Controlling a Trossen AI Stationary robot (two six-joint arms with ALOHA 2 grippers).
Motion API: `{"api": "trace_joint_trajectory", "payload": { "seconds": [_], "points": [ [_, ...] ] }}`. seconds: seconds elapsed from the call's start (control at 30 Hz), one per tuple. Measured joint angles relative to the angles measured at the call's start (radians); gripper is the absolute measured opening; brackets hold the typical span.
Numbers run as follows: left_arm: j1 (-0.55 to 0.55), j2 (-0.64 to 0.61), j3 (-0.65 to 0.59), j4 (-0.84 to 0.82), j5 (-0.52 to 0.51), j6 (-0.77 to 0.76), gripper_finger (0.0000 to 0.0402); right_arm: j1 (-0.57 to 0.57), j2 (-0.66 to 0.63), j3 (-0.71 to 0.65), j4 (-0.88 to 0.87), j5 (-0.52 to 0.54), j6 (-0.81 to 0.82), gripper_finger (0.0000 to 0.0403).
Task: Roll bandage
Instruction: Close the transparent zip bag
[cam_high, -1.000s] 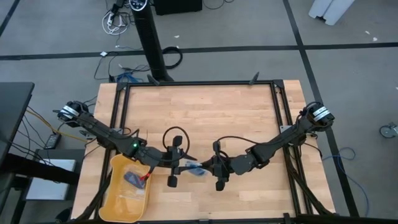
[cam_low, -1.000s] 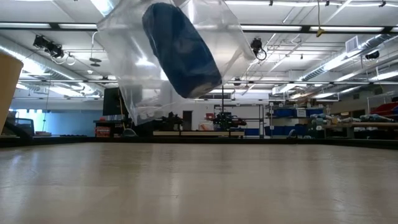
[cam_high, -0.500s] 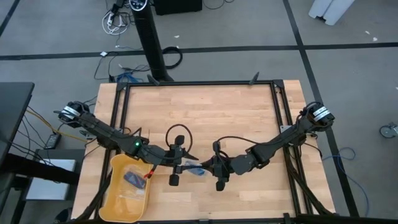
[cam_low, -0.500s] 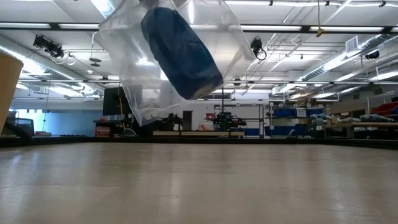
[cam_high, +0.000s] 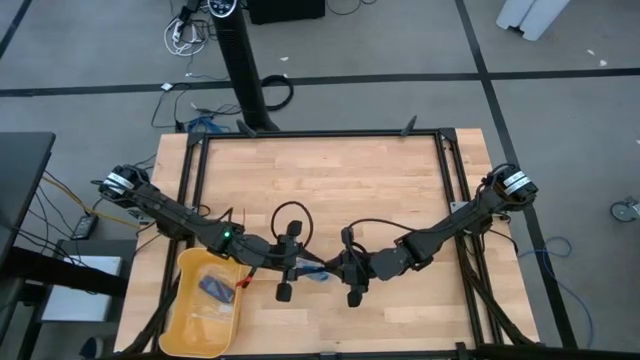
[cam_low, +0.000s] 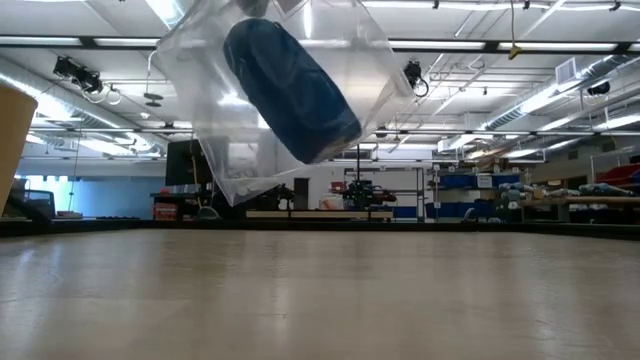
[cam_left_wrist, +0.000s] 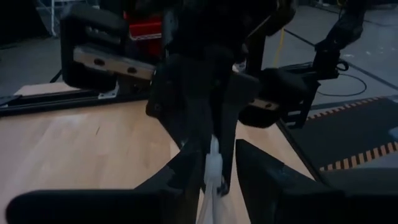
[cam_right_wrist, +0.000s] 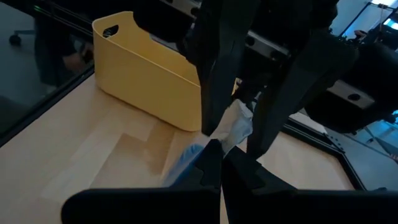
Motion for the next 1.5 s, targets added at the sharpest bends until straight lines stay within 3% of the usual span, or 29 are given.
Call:
{"api": "trace_joint_trajectory", "payload": {
  "seconds": [0.3,0.57,1.5],
  "points": [
    [-0.001,0.000,0.000,-0.012,-0.003,0.002,0.0098,0.000,0.000,0.000,-0.002,0.000,0.000,0.0000],
    [-0.001,0.000,0.000,-0.035,-0.014,0.014,0.0026,0.004,0.000,0.000,-0.006,0.005,-0.004,0.0000],
    [-0.048,-0.013,0.002,-0.161,-0.117,0.020,0.0026,0.026,0.003,0.000,-0.013,0.053,-0.016,0.0000]
  ]
}}
